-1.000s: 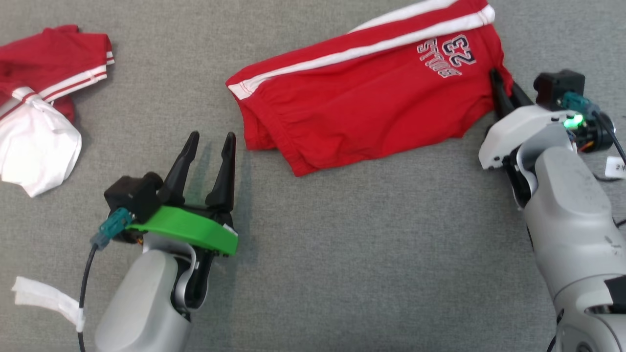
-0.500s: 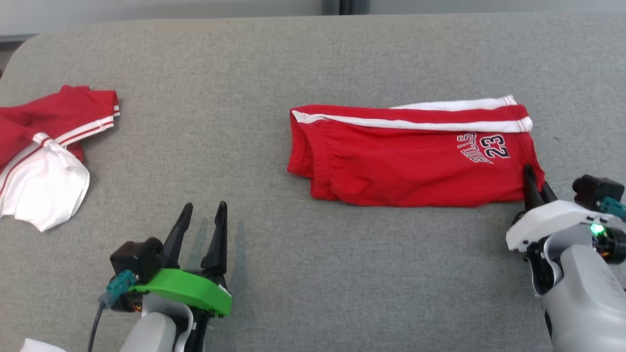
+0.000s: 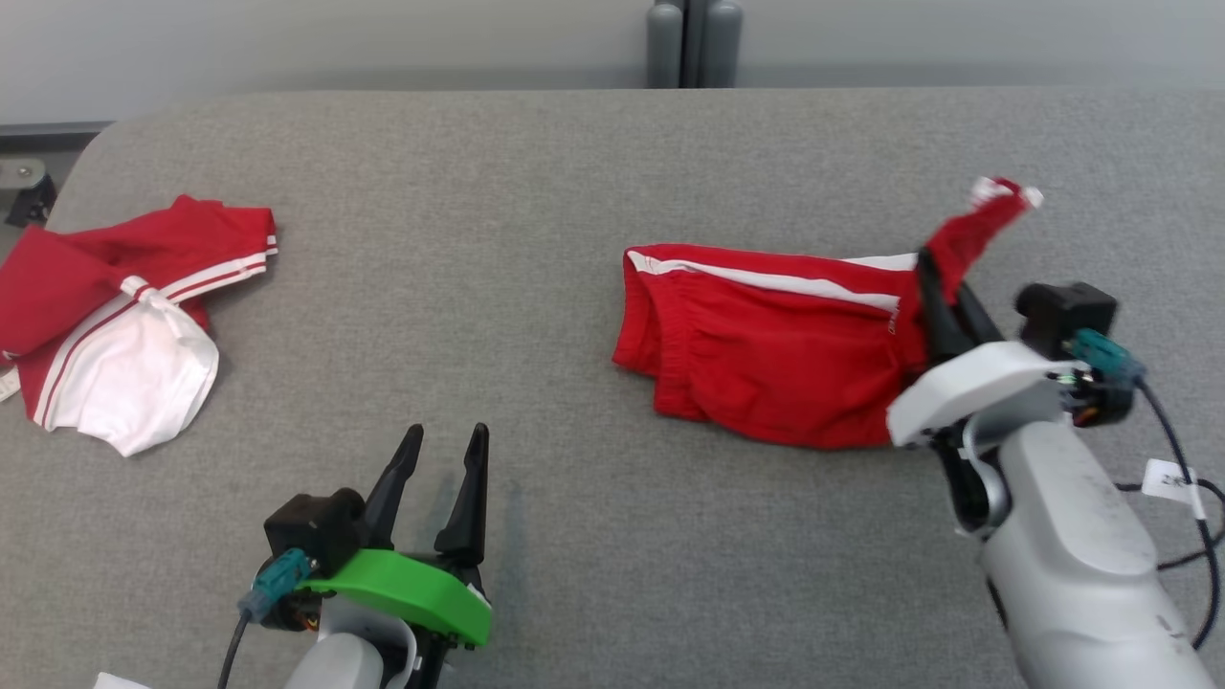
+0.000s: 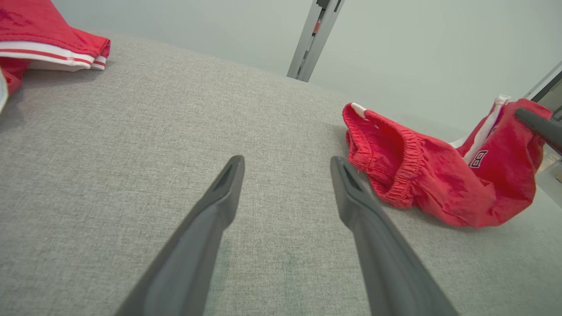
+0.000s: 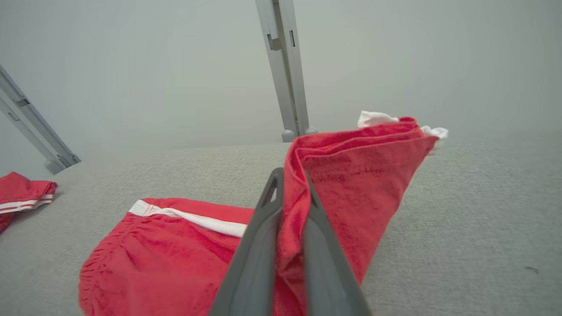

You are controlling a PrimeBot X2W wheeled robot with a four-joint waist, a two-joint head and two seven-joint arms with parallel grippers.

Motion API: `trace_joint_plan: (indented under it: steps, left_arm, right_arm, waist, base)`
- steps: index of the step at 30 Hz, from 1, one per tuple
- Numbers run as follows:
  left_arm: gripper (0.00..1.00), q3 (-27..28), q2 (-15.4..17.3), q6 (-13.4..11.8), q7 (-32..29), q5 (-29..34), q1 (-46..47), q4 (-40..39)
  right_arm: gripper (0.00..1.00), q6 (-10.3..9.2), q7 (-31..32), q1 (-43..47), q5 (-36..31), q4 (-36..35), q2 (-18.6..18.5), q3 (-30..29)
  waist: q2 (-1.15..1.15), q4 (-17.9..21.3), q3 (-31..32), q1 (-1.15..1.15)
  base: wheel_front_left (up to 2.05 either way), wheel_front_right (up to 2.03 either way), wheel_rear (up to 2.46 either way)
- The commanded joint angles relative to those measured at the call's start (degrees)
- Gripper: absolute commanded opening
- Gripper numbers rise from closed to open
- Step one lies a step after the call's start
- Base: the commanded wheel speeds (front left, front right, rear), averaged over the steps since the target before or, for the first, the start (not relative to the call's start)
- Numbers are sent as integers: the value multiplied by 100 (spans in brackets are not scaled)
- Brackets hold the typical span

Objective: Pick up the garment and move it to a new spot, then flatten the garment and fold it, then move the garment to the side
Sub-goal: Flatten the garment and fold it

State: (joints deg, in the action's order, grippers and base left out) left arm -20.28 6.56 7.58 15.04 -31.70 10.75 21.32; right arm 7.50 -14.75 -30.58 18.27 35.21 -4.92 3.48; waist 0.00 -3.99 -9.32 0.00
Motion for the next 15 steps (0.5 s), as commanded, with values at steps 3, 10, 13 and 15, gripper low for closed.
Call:
trace_joint_plan:
  steps: [3,10,13,15]
  left_arm:
    - [100,30,-23,-19,20,-22,-90,18]
    - [100,75,-82,-19,19,-41,-111,64]
    - [100,124,-90,-19,19,-44,-126,78]
    - [100,183,-85,-19,20,-8,-134,82]
  right_arm:
    - [0,-3,119,-162,174,-151,131,930]
    - [100,-3,126,-71,770,-69,184,2825]
    - [100,-3,42,-45,1076,-75,176,3337]
    - [100,-3,-3,-76,1118,-27,177,3488]
  waist:
    - [0,-287,41,0]
    - [0,-555,-40,0]
    - [0,-553,-75,0]
    - [0,-501,-85,0]
  base:
    - [0,0,0]
    - [0,0,0]
    - [0,0,0]
    - [0,0,0]
